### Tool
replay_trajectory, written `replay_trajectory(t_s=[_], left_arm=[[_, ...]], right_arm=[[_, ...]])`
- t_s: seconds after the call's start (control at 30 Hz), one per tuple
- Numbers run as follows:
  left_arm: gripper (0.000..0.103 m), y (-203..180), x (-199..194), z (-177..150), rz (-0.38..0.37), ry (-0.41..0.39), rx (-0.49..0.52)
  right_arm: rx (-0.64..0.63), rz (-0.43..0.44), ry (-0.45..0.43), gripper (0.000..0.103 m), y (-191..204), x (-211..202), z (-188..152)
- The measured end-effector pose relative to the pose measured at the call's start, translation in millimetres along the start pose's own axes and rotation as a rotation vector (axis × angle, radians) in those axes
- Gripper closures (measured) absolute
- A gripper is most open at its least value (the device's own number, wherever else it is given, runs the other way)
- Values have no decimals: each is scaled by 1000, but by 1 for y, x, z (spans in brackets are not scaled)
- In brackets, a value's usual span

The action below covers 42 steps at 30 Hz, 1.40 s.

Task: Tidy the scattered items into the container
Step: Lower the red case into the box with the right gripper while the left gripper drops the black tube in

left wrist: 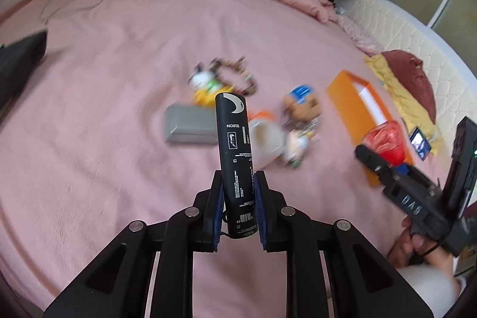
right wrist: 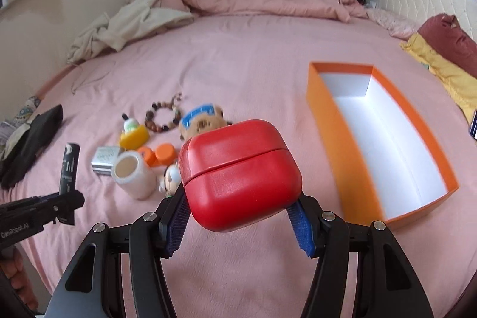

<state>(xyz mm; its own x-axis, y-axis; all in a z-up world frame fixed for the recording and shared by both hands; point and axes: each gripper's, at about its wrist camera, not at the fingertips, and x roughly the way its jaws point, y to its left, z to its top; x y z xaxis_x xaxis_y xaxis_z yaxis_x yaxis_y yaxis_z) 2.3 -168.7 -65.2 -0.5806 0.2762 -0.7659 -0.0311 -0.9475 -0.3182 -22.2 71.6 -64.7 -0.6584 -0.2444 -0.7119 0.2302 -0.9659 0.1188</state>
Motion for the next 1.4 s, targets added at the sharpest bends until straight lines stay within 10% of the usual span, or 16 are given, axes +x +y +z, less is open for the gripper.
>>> replay_trajectory(t_s=[0.3, 0.77, 1.4], left_arm=[[82, -155, 14, 64, 62, -10, 407], [83, -193, 97, 71, -248, 187, 192], [73, -185, 112, 82, -170, 129, 104]], right_arm=[[168, -33, -81, 43, -65, -62, 45], [520, -52, 178, 43, -164, -31, 43], [639, -72, 175, 41, -185, -35, 33]])
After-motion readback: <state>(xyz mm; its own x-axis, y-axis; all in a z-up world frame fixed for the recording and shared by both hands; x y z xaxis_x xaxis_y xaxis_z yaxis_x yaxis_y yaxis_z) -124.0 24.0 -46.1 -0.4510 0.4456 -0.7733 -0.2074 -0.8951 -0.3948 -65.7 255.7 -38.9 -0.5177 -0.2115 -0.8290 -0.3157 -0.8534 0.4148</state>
